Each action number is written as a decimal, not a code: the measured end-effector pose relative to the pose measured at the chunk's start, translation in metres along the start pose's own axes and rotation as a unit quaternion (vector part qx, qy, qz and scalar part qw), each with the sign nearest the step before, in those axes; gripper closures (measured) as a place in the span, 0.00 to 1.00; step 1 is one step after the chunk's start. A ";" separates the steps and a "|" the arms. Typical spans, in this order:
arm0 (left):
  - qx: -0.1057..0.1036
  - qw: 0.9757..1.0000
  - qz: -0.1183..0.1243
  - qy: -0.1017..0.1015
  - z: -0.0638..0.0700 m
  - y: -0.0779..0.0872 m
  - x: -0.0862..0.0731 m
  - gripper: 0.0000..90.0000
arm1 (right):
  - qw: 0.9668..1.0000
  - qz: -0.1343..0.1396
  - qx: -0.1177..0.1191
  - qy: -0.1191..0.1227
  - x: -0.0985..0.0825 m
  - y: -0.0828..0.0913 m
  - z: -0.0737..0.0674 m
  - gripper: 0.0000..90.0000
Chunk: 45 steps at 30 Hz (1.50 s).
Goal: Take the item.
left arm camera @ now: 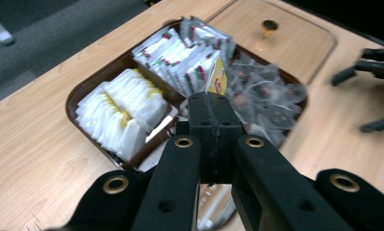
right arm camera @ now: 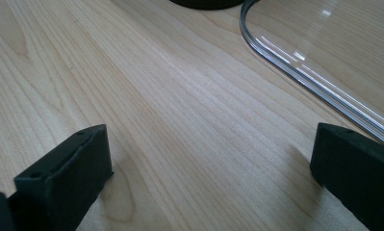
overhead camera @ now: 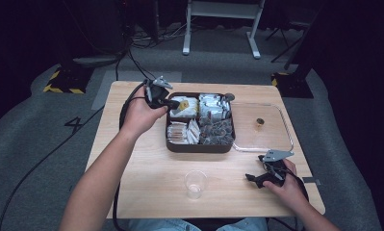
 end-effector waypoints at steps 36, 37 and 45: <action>-0.110 0.988 0.049 -0.101 0.129 0.038 -0.050 1.00 | 1.000 0.000 0.000 0.000 0.000 0.000 0.000 0.01; -0.112 0.987 0.049 -0.101 0.130 0.036 -0.051 1.00 | 1.000 0.000 0.000 0.000 0.000 0.000 0.000 0.01; -0.112 0.988 0.055 -0.088 0.133 0.015 -0.070 1.00 | 1.000 0.000 0.000 0.000 0.000 0.000 0.000 0.01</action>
Point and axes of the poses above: each handheld gripper's, and its own axes: y roughly backward along the jaws, x roughly out of its top, z roughly to its right, the point moved 6 cm from there along -y, roughly forward along the jaws, and after that the axes turned 1 degree about -y, right-handed, at the moved point
